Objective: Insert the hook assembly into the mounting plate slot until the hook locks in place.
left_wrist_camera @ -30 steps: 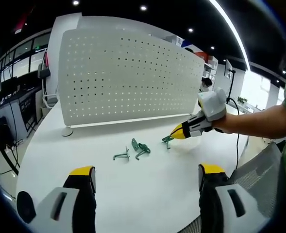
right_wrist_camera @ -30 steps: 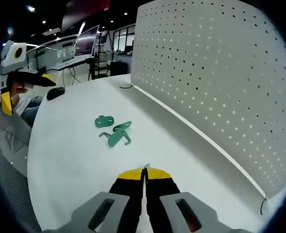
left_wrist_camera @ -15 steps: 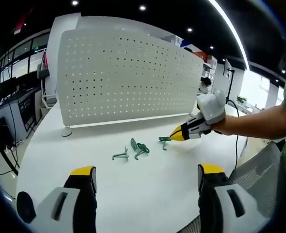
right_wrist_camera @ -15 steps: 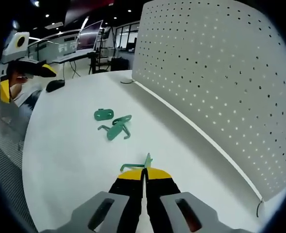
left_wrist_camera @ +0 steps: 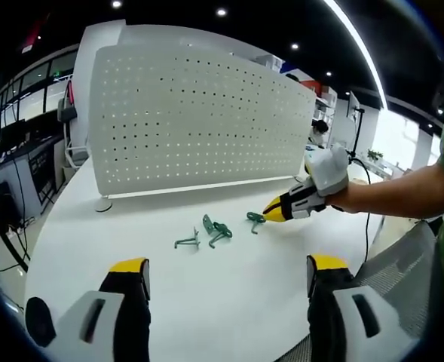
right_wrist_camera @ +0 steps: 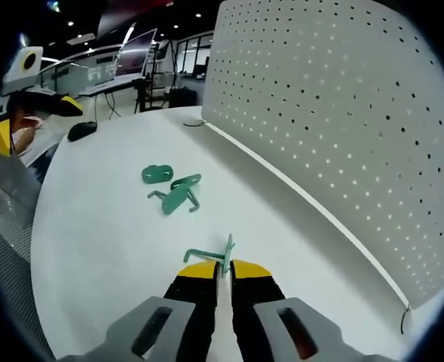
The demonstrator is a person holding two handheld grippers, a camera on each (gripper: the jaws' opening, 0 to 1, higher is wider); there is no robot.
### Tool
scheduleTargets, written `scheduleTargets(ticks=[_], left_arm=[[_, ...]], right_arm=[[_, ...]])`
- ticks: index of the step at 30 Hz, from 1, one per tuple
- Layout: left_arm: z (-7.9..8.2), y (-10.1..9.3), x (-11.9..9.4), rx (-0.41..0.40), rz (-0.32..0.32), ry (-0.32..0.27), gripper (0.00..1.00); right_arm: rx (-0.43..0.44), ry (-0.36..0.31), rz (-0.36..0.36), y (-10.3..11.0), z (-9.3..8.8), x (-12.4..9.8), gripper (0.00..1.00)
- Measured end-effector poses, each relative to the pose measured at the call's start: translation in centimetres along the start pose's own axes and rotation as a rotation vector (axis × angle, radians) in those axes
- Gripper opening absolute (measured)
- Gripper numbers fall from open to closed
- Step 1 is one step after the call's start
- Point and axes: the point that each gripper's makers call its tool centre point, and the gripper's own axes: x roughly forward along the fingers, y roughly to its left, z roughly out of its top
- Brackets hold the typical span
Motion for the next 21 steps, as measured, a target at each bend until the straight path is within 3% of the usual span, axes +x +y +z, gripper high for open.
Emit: scheduleTargets(ticks=[12, 21], left_arm=[[-0.02, 0.02, 0.01, -0.002, 0.0, 0.001, 0.88], [0.02, -0.13, 0.0, 0.0, -0.004, -0.003, 0.88]], right_arm=[[-0.006, 0.013, 0.003, 0.01, -0.53, 0.3, 0.01], [-0.002, 0.001, 0.016, 0.26, 0.05, -0.3, 0.0]])
